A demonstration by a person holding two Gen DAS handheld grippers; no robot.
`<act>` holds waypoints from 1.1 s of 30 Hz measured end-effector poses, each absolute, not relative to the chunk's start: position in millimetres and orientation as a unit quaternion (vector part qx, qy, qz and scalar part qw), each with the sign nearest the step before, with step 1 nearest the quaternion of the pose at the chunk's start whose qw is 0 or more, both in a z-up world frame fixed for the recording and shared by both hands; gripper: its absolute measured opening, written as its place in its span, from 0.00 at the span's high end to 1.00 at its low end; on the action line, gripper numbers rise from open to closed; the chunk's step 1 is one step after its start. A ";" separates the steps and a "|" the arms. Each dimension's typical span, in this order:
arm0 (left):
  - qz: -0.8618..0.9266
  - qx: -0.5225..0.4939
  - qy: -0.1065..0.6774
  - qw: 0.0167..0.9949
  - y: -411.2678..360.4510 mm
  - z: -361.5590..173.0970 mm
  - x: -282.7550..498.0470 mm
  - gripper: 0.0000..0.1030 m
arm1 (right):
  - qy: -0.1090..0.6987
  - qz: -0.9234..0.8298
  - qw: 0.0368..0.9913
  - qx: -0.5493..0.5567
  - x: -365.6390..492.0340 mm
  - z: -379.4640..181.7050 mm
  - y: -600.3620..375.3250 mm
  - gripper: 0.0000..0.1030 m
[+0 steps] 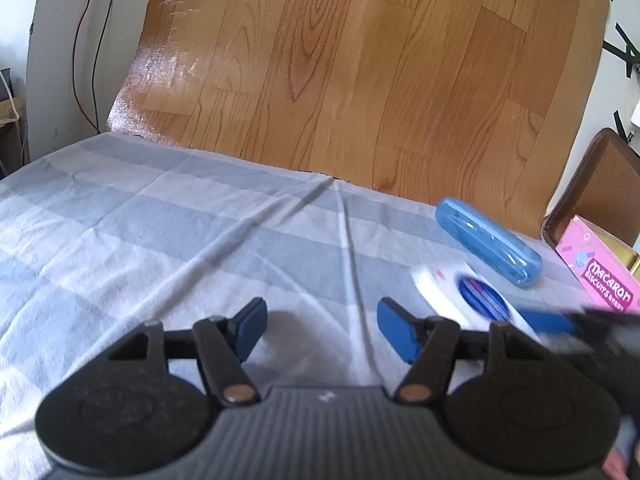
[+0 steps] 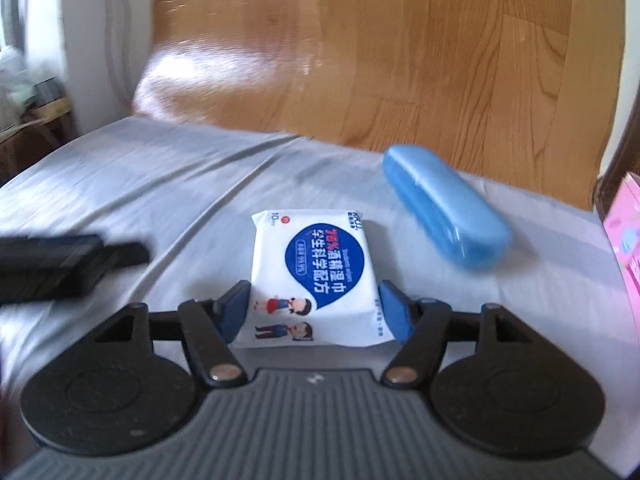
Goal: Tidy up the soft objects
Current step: 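Grasp the white wet-wipe pack with the right gripper, then carry the wet-wipe pack into the pink tin and open the gripper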
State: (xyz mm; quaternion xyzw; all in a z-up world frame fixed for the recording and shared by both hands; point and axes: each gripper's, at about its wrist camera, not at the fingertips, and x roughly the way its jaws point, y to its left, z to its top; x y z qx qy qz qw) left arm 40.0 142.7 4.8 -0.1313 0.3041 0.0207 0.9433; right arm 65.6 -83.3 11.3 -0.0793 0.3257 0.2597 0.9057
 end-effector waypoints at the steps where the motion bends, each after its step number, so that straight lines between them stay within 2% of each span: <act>1: 0.022 -0.130 0.305 0.943 142.1 4.5 40.0 0.39 | 0.324 0.262 0.905 -0.081 53.2 12.0 -91.1 0.31; 14: 0.017 -0.050 0.329 0.943 111.4 6.0 40.7 0.36 | 0.324 0.169 0.931 -0.011 -59.4 9.4 -208.4 0.29; 19: -0.113 -0.123 0.356 0.920 64.2 21.5 10.0 0.37 | 0.307 0.178 0.934 -0.039 -84.2 6.0 -216.6 0.18; 23: -0.219 -0.129 0.386 0.887 8.4 31.5 -13.0 0.37 | 0.302 0.183 0.935 -0.035 -86.2 4.9 -223.2 0.18; 28: -0.271 -0.136 0.444 0.843 -39.9 19.3 -19.4 0.38 | 0.297 0.191 0.935 -0.020 -86.3 1.5 -234.3 0.19; 31: -0.266 -0.134 0.438 0.848 -54.9 16.9 -19.4 0.31 | 0.289 0.204 0.935 -0.015 -86.4 0.6 -234.0 0.21; 32: -0.260 -0.129 0.435 0.852 -59.2 17.3 -19.5 0.32 | 0.286 0.202 0.937 -0.012 -87.6 -0.2 -235.7 0.21; 33: -0.257 -0.129 0.433 0.854 -61.5 17.2 -19.6 0.37 | 0.283 0.198 0.938 -0.007 -87.8 -0.4 -237.6 0.21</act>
